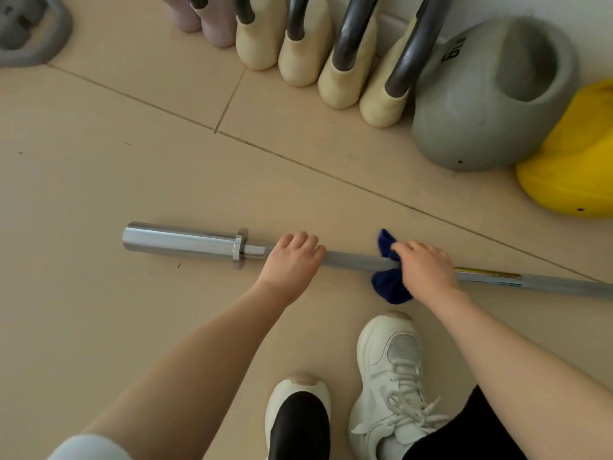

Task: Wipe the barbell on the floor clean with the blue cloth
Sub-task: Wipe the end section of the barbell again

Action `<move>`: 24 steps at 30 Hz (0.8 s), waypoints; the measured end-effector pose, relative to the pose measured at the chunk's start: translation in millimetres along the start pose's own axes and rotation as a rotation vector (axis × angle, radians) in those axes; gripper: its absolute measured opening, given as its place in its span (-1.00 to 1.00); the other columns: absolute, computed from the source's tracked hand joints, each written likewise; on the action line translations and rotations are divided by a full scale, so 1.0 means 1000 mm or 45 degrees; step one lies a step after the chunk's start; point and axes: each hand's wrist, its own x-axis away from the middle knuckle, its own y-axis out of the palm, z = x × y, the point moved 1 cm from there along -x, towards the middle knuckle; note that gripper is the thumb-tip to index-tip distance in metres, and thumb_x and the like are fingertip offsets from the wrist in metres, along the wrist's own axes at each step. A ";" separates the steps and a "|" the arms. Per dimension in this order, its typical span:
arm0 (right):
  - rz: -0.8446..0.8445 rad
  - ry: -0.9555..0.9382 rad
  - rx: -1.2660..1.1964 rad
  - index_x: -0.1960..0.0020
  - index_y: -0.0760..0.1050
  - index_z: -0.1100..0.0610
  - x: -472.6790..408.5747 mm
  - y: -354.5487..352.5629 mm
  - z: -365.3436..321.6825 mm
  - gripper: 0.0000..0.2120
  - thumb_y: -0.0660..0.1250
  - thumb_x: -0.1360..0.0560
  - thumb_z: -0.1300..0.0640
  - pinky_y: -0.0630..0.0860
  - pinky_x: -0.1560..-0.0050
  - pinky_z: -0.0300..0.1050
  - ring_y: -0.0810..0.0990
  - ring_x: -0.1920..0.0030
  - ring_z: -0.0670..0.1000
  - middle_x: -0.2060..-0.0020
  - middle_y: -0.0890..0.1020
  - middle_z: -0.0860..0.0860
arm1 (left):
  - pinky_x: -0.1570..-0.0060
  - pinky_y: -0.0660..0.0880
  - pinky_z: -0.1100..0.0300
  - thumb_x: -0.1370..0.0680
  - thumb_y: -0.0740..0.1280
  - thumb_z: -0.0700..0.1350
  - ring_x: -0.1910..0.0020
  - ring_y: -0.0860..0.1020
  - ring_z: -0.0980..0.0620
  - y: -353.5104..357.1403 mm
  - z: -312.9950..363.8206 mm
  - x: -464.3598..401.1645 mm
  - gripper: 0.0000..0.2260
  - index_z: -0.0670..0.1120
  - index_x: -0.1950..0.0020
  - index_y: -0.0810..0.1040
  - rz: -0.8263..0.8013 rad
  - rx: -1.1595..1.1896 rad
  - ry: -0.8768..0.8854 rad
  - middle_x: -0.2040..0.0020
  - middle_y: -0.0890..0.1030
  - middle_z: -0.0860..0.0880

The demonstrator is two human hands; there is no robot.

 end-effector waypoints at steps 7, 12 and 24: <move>0.017 -0.160 -0.191 -0.26 0.33 0.12 0.010 -0.005 -0.061 -0.69 0.11 -0.53 0.28 0.35 -0.16 0.05 0.39 -0.23 0.18 -0.26 0.42 0.09 | 0.19 0.48 0.18 -0.11 0.60 -0.01 0.25 0.60 -0.03 -0.005 0.036 -0.026 -0.55 -0.06 0.07 0.59 -0.144 0.078 0.018 0.23 0.59 0.00; 0.016 -0.113 -0.165 -0.31 0.32 0.09 0.016 -0.002 -0.021 -0.65 0.14 -0.53 0.23 0.32 -0.21 -0.01 0.35 -0.28 0.14 -0.30 0.40 0.03 | -0.07 0.33 0.08 -0.53 0.24 -0.20 -0.11 0.48 -0.13 -0.002 0.035 -0.040 -0.77 -0.10 -0.18 0.43 -0.342 0.003 -0.023 -0.09 0.52 -0.08; 0.098 -0.182 -0.241 -0.30 0.32 0.13 0.022 0.003 -0.027 -0.67 0.16 -0.54 0.18 0.31 -0.21 -0.01 0.36 -0.28 0.13 -0.30 0.40 0.06 | -0.08 0.31 0.10 -0.54 0.19 -0.24 -0.13 0.46 -0.13 -0.005 0.041 -0.041 -0.76 -0.07 -0.19 0.44 -0.373 0.054 -0.151 -0.11 0.54 -0.08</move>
